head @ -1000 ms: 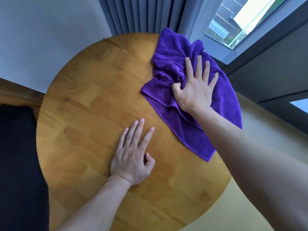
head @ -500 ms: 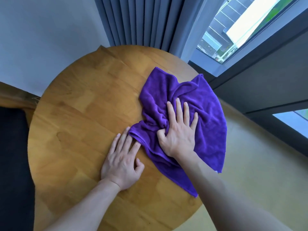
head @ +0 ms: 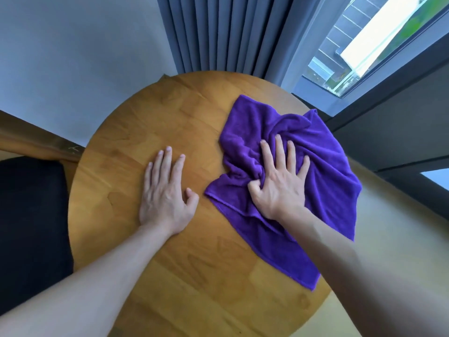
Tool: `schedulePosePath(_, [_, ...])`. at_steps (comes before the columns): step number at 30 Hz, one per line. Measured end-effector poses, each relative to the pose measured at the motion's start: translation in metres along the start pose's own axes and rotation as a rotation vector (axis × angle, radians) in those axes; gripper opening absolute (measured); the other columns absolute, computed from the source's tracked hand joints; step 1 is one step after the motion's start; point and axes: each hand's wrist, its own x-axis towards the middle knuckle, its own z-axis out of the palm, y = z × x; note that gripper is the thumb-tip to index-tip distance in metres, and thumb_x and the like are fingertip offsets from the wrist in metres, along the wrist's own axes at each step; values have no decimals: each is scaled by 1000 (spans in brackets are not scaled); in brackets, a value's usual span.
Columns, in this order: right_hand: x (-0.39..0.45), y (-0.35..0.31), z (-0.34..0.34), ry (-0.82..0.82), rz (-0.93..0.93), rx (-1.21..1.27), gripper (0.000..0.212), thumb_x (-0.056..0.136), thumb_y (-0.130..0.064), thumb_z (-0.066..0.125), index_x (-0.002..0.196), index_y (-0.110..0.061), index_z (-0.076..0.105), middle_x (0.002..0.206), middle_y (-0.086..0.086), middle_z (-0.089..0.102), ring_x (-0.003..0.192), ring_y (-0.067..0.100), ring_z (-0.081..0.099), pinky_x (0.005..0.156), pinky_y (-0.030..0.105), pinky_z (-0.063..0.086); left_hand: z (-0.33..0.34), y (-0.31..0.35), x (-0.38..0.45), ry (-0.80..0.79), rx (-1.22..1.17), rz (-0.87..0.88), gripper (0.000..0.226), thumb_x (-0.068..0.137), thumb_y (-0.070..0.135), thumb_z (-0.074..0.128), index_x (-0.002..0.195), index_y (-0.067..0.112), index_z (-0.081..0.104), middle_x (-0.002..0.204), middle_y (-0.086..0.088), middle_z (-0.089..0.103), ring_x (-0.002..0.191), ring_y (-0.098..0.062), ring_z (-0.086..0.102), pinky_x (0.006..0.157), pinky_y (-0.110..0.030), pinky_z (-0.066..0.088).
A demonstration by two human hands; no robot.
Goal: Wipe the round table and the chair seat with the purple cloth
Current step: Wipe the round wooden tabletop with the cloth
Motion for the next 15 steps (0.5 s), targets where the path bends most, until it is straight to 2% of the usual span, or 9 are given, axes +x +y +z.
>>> schedulePosePath(5, [61, -39, -12, 10, 148, 134, 87, 81, -50, 34, 162, -24, 16, 172, 4, 2, 157, 32, -3, 121, 66, -4, 2, -2, 4, 36, -21, 5, 82, 76, 33, 44, 155, 12, 39, 168, -14, 25, 156, -29, 20, 127, -47, 14])
schedulePosePath(8, [56, -65, -12, 23, 156, 201, 88, 82, -46, 38, 163, -21, 15, 172, 4, 1, 157, 30, -7, 122, 63, -8, 4, -2, 4, 48, -14, 8, 80, 76, 32, 45, 153, 12, 40, 168, -14, 25, 156, -29, 20, 127, -47, 14])
schedulePosePath(12, [-4, -86, -3, -7, -165, 180, 88, 79, -44, 44, 161, -22, 23, 172, 1, 7, 158, 27, -3, 123, 60, -1, 3, -2, 2, 66, -20, 19, 75, 77, 31, 42, 146, 4, 47, 165, -18, 30, 155, -32, 24, 127, -49, 15])
schedulePosePath(15, [-45, -72, 5, -65, -393, 204, 86, 76, -40, 44, 159, -22, 30, 171, -1, 12, 158, 25, 3, 125, 56, 3, 4, -6, 1, 77, -7, 41, 73, 77, 27, 41, 141, -5, 50, 159, -23, 39, 153, -35, 29, 125, -53, 20])
